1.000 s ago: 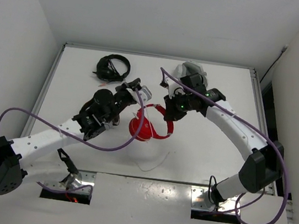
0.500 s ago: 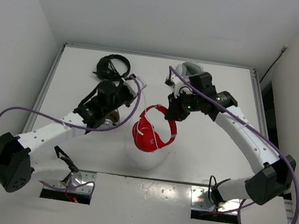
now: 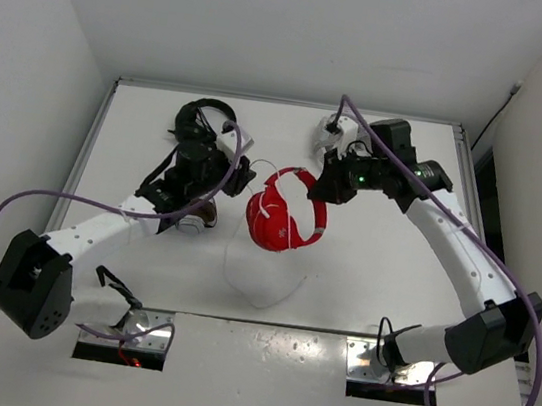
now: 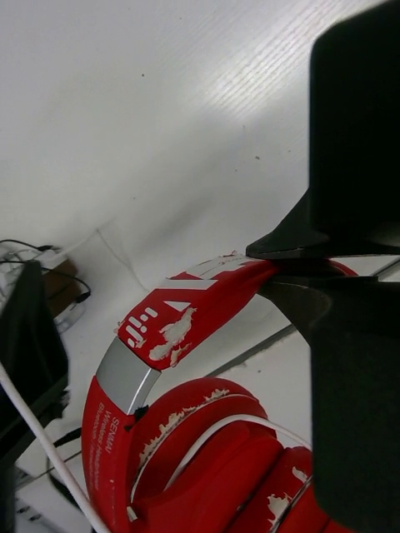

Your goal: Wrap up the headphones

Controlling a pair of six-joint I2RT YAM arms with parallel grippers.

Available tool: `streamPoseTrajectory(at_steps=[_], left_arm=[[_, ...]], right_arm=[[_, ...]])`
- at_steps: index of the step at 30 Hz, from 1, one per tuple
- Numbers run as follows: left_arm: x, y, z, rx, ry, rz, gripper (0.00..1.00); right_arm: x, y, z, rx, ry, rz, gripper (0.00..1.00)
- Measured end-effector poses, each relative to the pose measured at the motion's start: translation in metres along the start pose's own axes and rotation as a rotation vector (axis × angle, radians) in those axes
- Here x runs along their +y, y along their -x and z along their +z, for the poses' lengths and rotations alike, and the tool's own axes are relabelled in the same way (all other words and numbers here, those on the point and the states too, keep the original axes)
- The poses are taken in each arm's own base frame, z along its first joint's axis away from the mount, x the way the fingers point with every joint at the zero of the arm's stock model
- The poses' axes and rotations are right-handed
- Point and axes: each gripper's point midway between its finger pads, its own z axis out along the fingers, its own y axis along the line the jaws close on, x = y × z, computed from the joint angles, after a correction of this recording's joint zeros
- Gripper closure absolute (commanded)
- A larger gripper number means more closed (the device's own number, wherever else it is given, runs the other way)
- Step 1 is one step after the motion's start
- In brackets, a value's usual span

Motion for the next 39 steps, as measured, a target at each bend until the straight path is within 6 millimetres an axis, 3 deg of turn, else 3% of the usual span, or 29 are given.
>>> streamPoseTrajectory(at_steps=[9,17,27,33,39], left_arm=[[-0.024,-0.073,-0.001,0.157,-0.124,-0.267,0.54],[-0.041,-0.110,-0.010,0.225,-0.165,-0.378,0.53],[-0.060,-0.167,-0.018,0.348,-0.173,-0.489,0.51],[-0.054,-0.184,-0.007,0.388,-0.135,-0.489,0.51],[-0.047,-0.181,0.027,0.386,-0.137,-0.471,0.51]], right_arm=[[-0.023,0.034,-0.026,-0.160,-0.053,0.138,1.00],[-0.047,0.048,-0.039,-0.238,-0.114,0.255,1.00],[-0.052,0.055,-0.041,-0.262,-0.125,0.296,1.00],[-0.052,0.058,-0.041,-0.267,-0.124,0.296,1.00],[-0.050,0.063,-0.040,-0.270,-0.121,0.287,1.00]])
